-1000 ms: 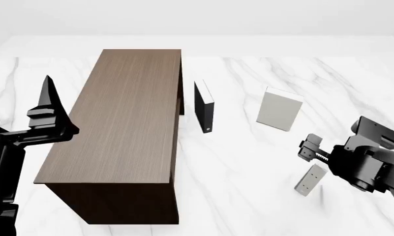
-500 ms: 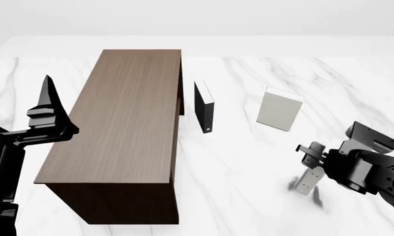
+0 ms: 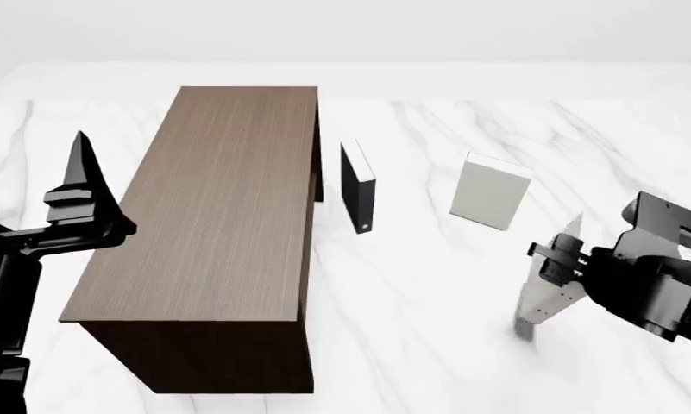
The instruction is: Pick up the book on the right and place it under the cabinet shelf.
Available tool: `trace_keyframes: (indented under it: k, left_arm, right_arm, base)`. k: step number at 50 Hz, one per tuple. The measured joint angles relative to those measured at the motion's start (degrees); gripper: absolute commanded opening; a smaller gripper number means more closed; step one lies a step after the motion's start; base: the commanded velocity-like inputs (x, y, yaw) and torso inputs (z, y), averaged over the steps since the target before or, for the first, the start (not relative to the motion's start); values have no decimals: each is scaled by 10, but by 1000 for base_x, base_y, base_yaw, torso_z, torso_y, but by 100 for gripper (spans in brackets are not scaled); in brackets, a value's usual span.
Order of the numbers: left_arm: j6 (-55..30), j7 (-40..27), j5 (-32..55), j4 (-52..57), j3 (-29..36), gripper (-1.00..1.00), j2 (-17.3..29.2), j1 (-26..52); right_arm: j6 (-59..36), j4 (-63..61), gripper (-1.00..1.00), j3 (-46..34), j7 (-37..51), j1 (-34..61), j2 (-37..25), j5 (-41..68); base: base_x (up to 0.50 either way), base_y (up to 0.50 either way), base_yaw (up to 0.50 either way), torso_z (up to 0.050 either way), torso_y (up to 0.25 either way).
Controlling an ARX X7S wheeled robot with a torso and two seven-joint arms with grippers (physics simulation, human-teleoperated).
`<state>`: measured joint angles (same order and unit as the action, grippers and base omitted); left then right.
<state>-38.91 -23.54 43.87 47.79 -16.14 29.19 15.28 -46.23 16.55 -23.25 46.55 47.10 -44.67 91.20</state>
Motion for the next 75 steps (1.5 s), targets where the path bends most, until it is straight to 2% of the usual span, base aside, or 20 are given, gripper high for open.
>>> trace_keyframes:
  k: [13, 30, 53, 75]
  left_arm:
    - [3, -2, -2, 0, 3, 100, 2, -1]
    - [6, -4, 2, -2, 1, 100, 5, -3]
    - [5, -11, 11, -2, -4, 100, 10, -2]
    - [8, -15, 15, -2, -5, 100, 13, -3]
  right_arm:
    - [2, -136, -100, 45, -23, -48, -43, 58]
    - [29, -223, -100, 51, -103, -106, -14, 57]
    - [45, -204, -100, 13, -192, -119, 75, 34]
    - [58, -152, -100, -11, -256, -117, 134, 12]
  base:
    - [0, 0, 0, 0, 0]
    - [0, 0, 0, 0, 0]
    - [0, 0, 0, 0, 1]
    - [0, 0, 0, 0, 1]
